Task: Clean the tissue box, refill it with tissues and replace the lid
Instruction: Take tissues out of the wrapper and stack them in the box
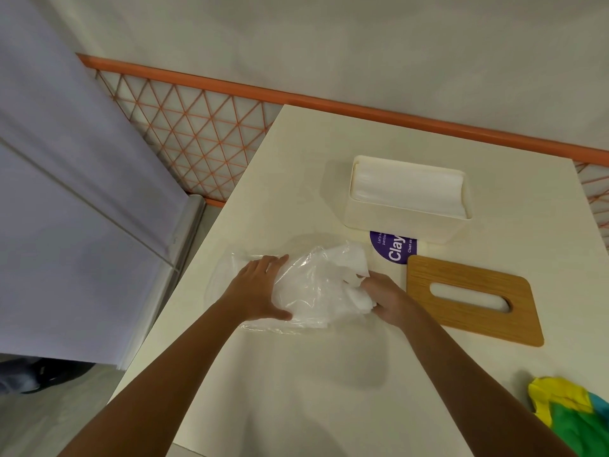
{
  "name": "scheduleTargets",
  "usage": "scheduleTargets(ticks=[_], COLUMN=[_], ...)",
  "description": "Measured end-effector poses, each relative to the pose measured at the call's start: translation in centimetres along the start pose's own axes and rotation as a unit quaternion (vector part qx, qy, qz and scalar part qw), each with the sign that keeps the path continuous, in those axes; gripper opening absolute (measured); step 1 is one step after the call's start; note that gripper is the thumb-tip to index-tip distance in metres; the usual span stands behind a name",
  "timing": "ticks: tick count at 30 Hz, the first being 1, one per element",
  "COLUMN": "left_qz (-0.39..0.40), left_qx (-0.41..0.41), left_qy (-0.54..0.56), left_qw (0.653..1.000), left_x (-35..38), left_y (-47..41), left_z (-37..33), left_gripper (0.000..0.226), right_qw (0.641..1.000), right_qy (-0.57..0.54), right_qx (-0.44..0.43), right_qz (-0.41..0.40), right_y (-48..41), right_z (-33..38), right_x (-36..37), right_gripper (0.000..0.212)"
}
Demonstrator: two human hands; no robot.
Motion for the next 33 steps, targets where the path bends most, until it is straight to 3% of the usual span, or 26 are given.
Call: scheduleTargets(ticks=[3,7,13,19,26,33], left_qz=[0.002,0.012,0.014,0.01,0.027,0.096], left_qx=[0.005,0.002,0.001,0.002,0.009,-0.028], left_qy=[-0.004,0.002,-0.01,0.006,-0.043,-0.007], left_qw=[1.0,1.0,1.0,1.0,0.999,0.995], left_x=[0.0,0.3,0.7,0.4,0.1,-1.1], left_y=[0.0,0.0,-0.1,0.1,0.6,0.3], left_z=[0.1,0.5,0.5,0.7,0.4,0.7], left_gripper=[0.114,0.111,0.108,0.111,0.113,0.122], right_qw=[0.997,0.994,0.988,0.983,0.972,0.957], right_qy=[0.066,-0.011,0.05,0.019,0.019,0.0], right_qx=[-0.04,-0.11,-0.128,-0.154,-0.188,-0.226], right_qz=[-0.016,-0.01,-0.078,-0.099,-0.143,-0.18], right_y=[0.6,1.6,1.7,3.5,6.6,10.2], right_z=[1.0,2.7,2.2,3.0,4.6,6.8], right_x=[0.0,-1.1,-2.8,-4.8,-8.1,-11.9], right_gripper=[0.034,0.025,0.04,0.029,0.034,0.034])
Point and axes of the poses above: each hand's wrist, its own y-axis away from the middle knuckle, its own x-axis out of the palm, z = x × y, the point moved 6 cm from there along -y, towards the middle knuckle, and after that the axes turned 11 degrees about x, right-handed, at the moved point
